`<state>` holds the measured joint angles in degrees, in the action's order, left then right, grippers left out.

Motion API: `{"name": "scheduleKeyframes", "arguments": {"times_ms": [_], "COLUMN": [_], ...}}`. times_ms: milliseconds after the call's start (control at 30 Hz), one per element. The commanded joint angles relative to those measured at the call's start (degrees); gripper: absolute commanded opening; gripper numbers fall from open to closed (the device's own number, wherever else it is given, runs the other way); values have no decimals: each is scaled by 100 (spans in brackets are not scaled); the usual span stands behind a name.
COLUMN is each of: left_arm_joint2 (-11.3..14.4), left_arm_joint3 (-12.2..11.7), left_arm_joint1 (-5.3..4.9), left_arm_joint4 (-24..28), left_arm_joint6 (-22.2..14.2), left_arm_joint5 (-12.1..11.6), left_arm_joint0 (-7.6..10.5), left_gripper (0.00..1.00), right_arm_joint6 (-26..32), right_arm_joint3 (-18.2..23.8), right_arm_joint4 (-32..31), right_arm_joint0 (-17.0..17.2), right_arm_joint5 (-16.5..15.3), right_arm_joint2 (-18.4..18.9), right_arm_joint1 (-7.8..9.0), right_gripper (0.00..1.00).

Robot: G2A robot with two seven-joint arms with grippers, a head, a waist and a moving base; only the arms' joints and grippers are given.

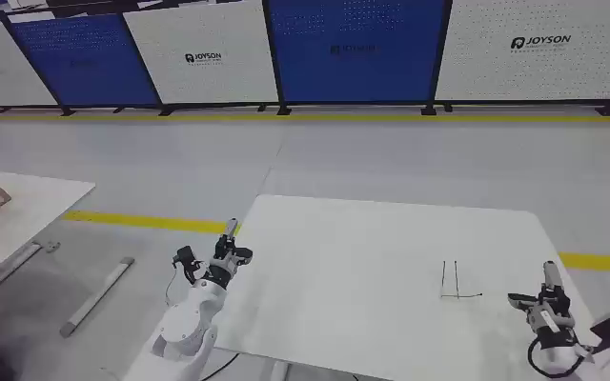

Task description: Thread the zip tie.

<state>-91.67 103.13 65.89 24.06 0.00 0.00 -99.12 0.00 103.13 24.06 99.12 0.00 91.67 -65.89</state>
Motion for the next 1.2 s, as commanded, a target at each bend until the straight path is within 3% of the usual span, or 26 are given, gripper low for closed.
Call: {"name": "scheduleKeyframes", "arguments": {"times_ms": [0, 33, 67, 100, 133, 167, 200, 233, 267, 300, 333, 500, 667, 1167], "left_arm_joint2": [0, 0, 0, 0, 0, 0, 0, 0, 0, 0, 0, 0, 0, 0], "left_arm_joint3": [0, 0, 0, 0, 0, 0, 0, 0, 0, 0, 0, 0, 0, 0], "left_arm_joint1": [0, 0, 0, 0, 0, 0, 0, 0, 0, 0, 0, 0, 0, 0], "left_arm_joint4": [0, 0, 0, 0, 0, 0, 0, 0, 0, 0, 0, 0, 0, 0], "left_arm_joint6": [0, 0, 0, 0, 0, 0, 0, 0, 0, 0, 0, 0, 0, 0], "left_arm_joint5": [0, 0, 0, 0, 0, 0, 0, 0, 0, 0, 0, 0, 0, 0], "left_arm_joint0": [0, 0, 0, 0, 0, 0, 0, 0, 0, 0, 0, 0, 0, 0], "left_gripper": [100, 100, 100, 100, 78, 78, 78, 100, 100, 100, 100, 100, 100, 100], "right_arm_joint6": [0, 0, 0, 0, 0, 0, 0, 0, 0, 0, 127, 1202, 2531, 2531], "right_arm_joint3": [0, 0, 0, 0, 0, 0, 0, 0, 0, 0, 37, -6, -90, -90], "right_arm_joint4": [0, 0, 0, 0, 0, 0, 0, 0, 0, 0, -54, -140, -261, -261], "right_arm_joint0": [0, 0, 0, 0, 0, 0, 0, 0, 0, 0, -5, -49, -201, -201], "right_arm_joint5": [0, 0, 0, 0, 0, 0, 0, 0, 0, 0, 0, 231, 834, 834], "right_arm_joint2": [0, 0, 0, 0, 0, 0, 0, 0, 0, 0, -17, 298, 534, 534], "right_arm_joint1": [0, 0, 0, 0, 0, 0, 0, 0, 0, 0, 7, 84, 190, 190], "right_gripper": [78, 100, 78, 100, 100, 100, 78, 100, 100, 78, 100, 100, 100, 100]}}
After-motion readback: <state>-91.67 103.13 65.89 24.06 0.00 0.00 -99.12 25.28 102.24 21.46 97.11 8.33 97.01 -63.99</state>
